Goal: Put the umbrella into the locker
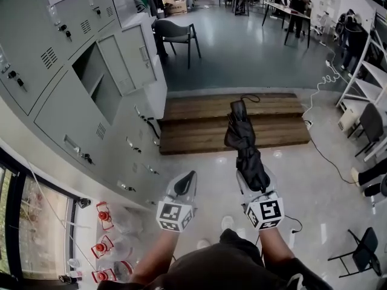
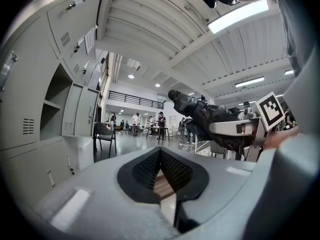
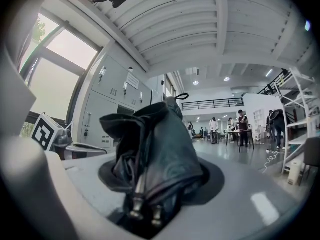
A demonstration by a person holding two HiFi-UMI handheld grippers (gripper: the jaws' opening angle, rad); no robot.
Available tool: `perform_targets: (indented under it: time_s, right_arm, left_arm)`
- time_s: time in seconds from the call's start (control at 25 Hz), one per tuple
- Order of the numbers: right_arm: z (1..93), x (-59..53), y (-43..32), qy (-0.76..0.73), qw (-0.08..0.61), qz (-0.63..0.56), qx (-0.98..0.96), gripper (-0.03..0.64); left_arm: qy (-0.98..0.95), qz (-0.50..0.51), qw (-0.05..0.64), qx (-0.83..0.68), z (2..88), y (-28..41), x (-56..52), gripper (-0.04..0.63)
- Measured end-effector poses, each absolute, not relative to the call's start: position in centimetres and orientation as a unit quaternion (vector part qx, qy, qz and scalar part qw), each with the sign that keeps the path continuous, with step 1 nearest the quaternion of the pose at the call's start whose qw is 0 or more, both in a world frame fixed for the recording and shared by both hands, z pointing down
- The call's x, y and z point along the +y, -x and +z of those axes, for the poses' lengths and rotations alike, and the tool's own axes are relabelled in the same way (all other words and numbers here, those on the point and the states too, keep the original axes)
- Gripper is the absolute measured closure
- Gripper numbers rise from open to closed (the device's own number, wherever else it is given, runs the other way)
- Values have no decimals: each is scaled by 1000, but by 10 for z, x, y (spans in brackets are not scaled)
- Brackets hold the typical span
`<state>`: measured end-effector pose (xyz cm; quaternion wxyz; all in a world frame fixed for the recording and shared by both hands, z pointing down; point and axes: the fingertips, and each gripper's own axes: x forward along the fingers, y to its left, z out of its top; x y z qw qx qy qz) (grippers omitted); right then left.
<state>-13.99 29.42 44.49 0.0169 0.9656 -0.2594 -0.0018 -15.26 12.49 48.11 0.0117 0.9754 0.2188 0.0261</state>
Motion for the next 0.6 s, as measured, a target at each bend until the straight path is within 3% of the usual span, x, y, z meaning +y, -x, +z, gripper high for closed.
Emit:
perform_targets:
  time_s: [0.6]
  right_arm:
    - [445,332,11,-949,35,-16,-314,376]
  left_arm:
    - [-985,27,-6,171,476,29,154,591]
